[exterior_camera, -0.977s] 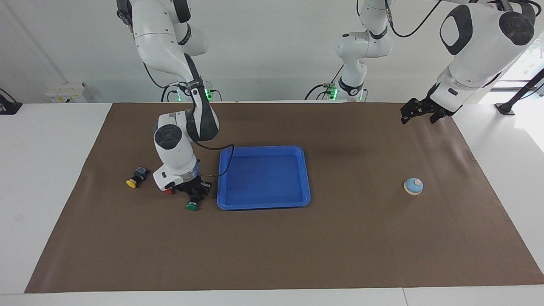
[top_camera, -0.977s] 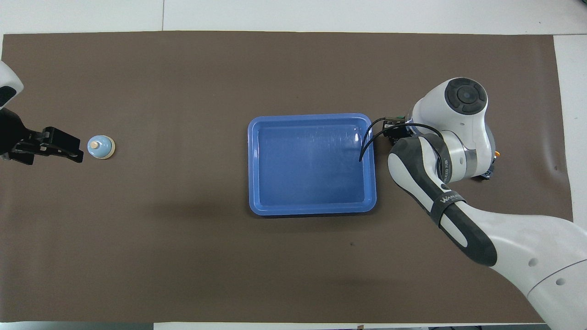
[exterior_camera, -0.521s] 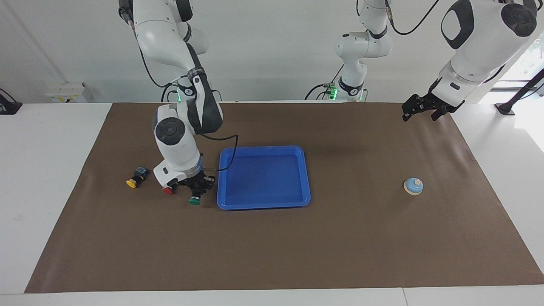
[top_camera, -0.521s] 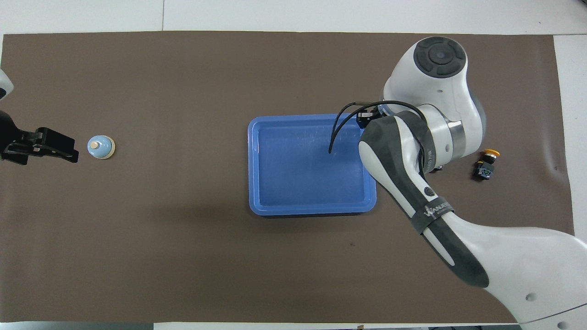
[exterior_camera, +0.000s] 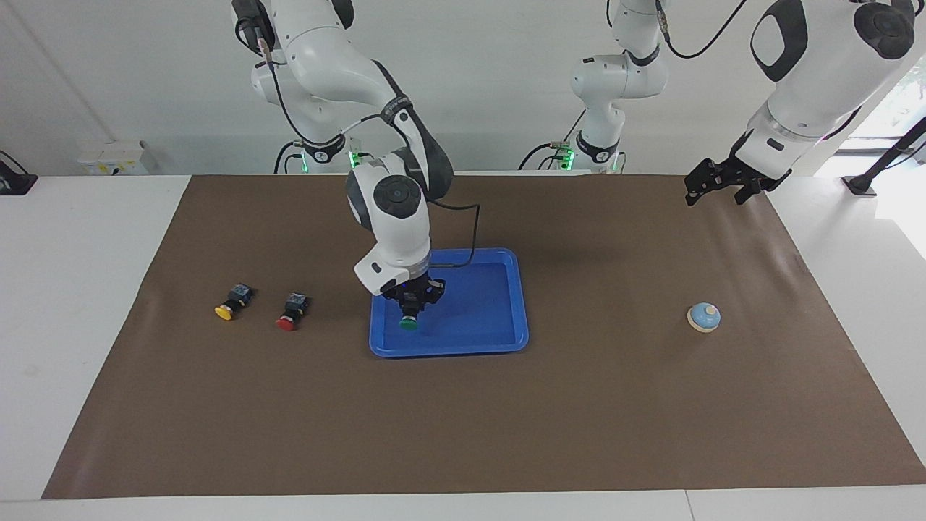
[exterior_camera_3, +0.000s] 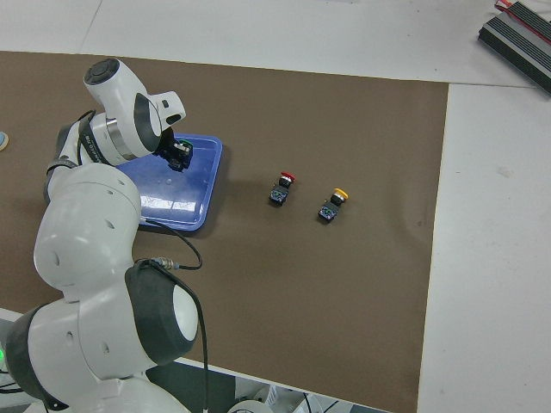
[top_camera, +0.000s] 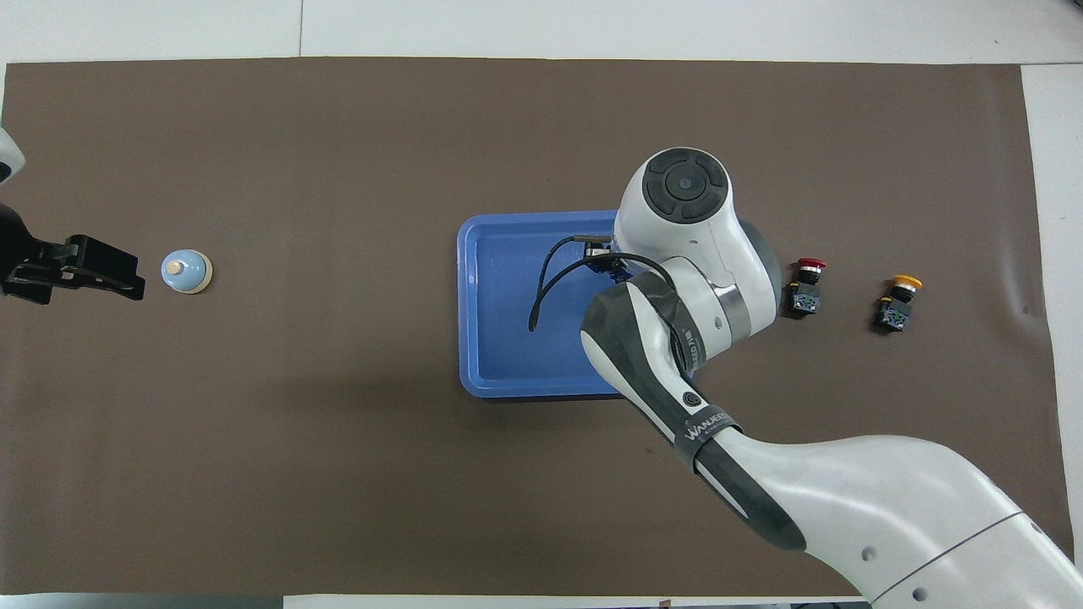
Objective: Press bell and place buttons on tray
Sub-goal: 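Carry the green button into the blue tray and release it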
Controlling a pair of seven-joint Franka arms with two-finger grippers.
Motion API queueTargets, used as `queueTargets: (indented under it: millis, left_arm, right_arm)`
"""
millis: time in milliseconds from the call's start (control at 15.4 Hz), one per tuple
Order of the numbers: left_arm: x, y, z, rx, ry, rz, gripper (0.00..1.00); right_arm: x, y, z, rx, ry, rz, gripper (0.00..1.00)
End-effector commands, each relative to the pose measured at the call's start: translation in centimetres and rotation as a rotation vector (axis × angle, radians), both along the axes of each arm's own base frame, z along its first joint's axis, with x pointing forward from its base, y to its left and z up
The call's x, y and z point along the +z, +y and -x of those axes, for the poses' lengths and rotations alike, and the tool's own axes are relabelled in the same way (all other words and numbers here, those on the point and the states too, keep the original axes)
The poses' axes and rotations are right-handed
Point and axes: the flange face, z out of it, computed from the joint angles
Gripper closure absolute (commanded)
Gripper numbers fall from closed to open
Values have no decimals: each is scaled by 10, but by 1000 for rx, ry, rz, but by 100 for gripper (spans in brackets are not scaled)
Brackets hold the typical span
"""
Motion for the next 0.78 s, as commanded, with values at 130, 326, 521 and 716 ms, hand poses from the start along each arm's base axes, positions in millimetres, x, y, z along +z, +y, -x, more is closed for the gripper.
queueTargets:
  millis: [130,326,521,716]
  left_arm:
    - [6,0,3,9,2,1,0]
    - [6,0,4,9,3,1,0]
    - [6,0,3,9,2,1,0]
    - [6,0,3,9,2,1,0]
  right_arm:
    - [-25,-2,19,-1,-7,-18,100]
    - [-34,-5,26,-4,-7,-17,100]
    - [-25,-14,23,-49,9,-8,0]
    - [34,-37,5,-101,29,2,0]
